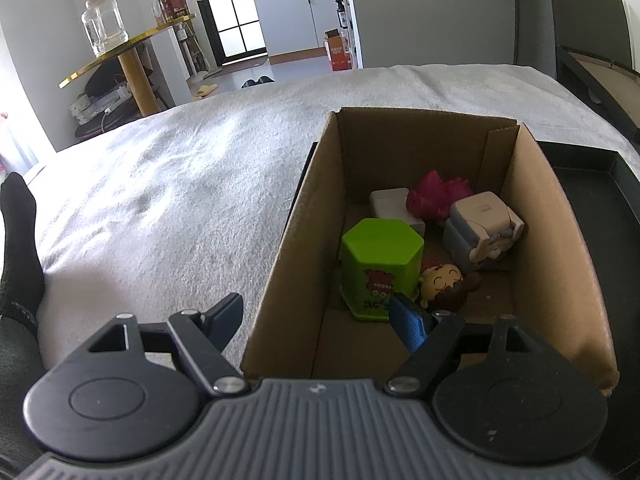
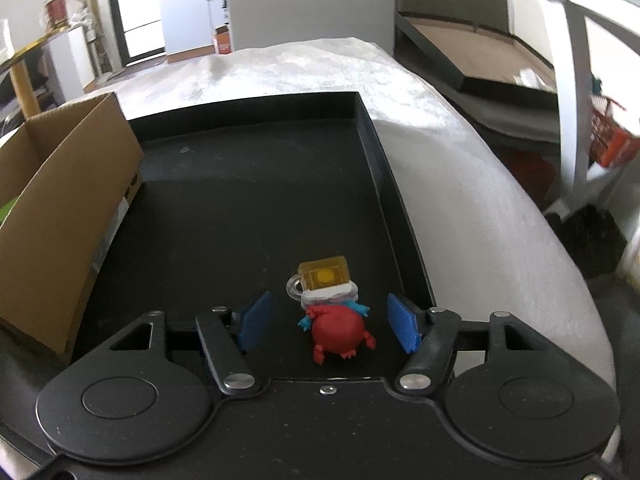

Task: Organize rigid objects
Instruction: 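Carry the red crab toy with the right gripper over the box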

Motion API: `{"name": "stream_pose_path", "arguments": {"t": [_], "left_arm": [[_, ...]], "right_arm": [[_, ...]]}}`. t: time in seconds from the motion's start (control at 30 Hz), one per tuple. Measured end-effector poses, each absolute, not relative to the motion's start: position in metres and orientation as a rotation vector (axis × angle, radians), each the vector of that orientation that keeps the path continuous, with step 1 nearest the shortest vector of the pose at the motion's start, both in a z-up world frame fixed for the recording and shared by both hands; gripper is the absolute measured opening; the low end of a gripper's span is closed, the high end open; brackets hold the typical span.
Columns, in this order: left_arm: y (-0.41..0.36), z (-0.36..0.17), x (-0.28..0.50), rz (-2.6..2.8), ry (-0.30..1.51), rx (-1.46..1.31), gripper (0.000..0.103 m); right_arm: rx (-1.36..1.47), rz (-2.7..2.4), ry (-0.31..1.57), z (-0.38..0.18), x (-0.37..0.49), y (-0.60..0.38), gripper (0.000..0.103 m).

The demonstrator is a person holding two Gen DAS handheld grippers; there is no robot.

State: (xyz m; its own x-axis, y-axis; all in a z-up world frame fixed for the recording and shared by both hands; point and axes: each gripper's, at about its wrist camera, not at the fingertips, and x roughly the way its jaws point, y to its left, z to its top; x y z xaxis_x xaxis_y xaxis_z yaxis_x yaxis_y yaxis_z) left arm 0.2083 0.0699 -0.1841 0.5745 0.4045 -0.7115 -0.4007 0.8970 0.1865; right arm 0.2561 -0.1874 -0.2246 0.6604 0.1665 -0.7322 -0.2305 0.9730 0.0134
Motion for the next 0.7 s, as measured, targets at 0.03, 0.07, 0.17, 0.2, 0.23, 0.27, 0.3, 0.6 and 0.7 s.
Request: {"name": "stream_pose_path", "arguments": {"t": [0.03,0.07,0.17,0.2,0.23,0.27,0.3,0.6,0.7], "left_arm": [[0.07,-0.184,0.208,0.472,0.834,0.006,0.079],[0.07,-0.184,0.208,0.471,0.834,0.006,0.079],[0.07,-0.184,0.208,0.471,0.832,0.008,0.079],[0.07,-0.184,0.207,0.471,0.83,0.009,0.079],[0.07,-0.184,0.207,0.471,0.829,0.009,0.079],[0.07,-0.184,0.207,0.471,0.828,0.009,0.079],[0.07,-0.184,0.207,0.472,0.827,0.009,0.079],[0.071,-0.181,0.204,0.477,0.814,0.001,0.079],[0.072,-0.18,0.204,0.477,0.814,0.001,0.079]], "right_arm": [[-0.093,0.232,0.816,-0.224,0.256,-0.188,0.064],[-0.105,0.235,0.813,-0.224,0.257,-0.188,0.063],[-0.109,0.244,0.827,-0.224,0.258,-0.191,0.052],[-0.108,0.244,0.836,-0.225,0.26,-0.191,0.046],[-0.107,0.243,0.845,-0.226,0.26,-0.192,0.046],[-0.108,0.244,0.851,-0.227,0.26,-0.192,0.046],[-0.11,0.248,0.854,-0.228,0.26,-0.192,0.046],[-0.136,0.263,0.825,-0.221,0.255,-0.191,0.038],[-0.132,0.273,0.816,-0.215,0.253,-0.188,0.038]]}}
